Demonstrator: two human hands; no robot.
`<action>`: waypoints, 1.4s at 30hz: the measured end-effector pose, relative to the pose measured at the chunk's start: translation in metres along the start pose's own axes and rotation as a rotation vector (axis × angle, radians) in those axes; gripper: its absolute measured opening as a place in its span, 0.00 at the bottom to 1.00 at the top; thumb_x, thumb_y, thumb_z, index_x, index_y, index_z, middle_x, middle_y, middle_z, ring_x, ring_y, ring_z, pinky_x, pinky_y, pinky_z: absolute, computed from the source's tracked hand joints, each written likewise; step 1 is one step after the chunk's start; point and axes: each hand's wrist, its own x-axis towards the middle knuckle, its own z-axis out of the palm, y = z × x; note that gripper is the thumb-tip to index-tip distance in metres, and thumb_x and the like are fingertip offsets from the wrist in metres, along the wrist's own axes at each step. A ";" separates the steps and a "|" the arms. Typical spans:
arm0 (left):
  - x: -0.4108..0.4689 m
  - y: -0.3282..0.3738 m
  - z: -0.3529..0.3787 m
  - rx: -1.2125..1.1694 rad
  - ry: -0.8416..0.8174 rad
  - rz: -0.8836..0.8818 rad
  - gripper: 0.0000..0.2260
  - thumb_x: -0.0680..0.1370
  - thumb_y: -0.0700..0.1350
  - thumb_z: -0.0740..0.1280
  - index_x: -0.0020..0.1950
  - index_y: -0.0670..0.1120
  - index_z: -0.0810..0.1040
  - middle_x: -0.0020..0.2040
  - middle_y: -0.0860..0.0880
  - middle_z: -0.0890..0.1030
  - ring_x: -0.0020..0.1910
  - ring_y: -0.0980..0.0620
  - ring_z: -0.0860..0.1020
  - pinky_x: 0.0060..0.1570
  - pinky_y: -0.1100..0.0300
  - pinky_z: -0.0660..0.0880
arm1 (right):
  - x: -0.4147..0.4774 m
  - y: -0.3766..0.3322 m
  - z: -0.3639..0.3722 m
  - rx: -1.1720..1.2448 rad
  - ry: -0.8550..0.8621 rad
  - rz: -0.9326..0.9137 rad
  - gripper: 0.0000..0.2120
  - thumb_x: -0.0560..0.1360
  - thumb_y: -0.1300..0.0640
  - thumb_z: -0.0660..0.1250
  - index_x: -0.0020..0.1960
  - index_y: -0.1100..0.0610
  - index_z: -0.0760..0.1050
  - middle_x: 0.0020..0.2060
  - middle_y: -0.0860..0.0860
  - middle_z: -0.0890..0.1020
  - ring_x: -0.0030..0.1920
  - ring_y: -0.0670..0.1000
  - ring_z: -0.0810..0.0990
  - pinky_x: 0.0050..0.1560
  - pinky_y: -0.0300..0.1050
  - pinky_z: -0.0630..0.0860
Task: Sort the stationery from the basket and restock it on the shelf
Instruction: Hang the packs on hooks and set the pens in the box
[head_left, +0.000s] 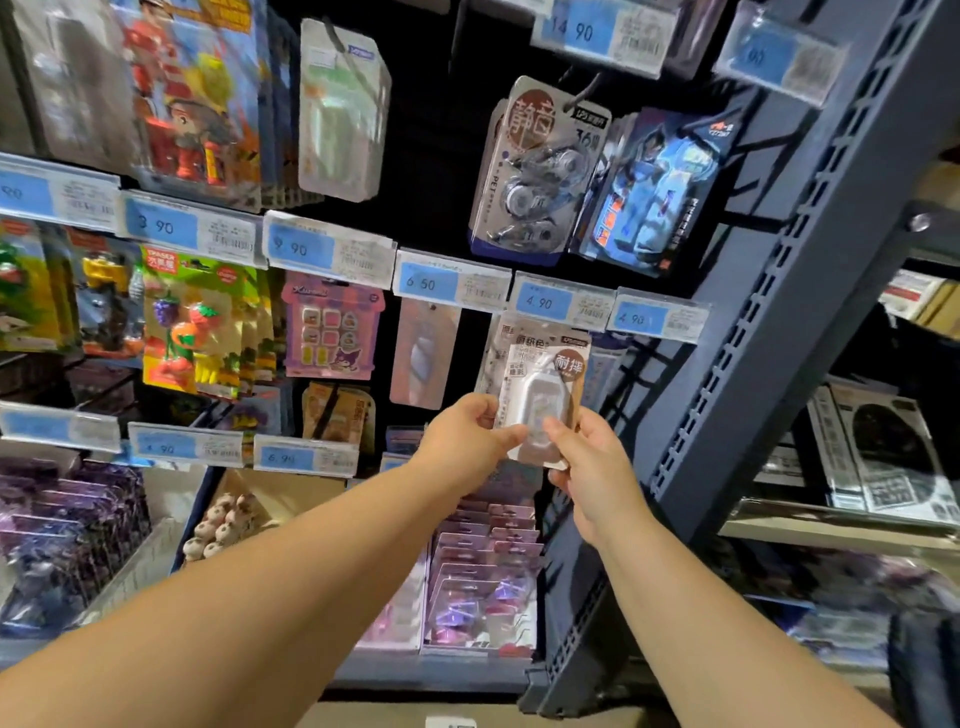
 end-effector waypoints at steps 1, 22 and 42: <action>0.001 0.000 0.000 -0.003 0.008 0.002 0.19 0.71 0.55 0.73 0.55 0.45 0.76 0.51 0.43 0.80 0.45 0.45 0.80 0.50 0.48 0.79 | 0.001 0.000 0.000 -0.001 -0.004 0.005 0.07 0.80 0.54 0.63 0.57 0.48 0.76 0.49 0.45 0.82 0.48 0.46 0.80 0.43 0.41 0.69; 0.026 0.002 0.006 0.336 0.238 0.017 0.16 0.77 0.55 0.69 0.56 0.47 0.71 0.49 0.48 0.78 0.43 0.50 0.77 0.37 0.57 0.70 | 0.044 0.022 0.014 -0.050 0.220 0.151 0.28 0.64 0.34 0.71 0.55 0.51 0.72 0.49 0.50 0.81 0.46 0.54 0.84 0.49 0.53 0.82; -0.145 -0.278 -0.009 0.719 -0.409 -0.377 0.11 0.76 0.51 0.69 0.55 0.48 0.75 0.52 0.48 0.82 0.53 0.46 0.79 0.44 0.60 0.68 | -0.111 0.251 0.021 -0.874 -0.496 0.762 0.11 0.80 0.52 0.63 0.52 0.60 0.77 0.37 0.53 0.76 0.40 0.52 0.75 0.40 0.42 0.70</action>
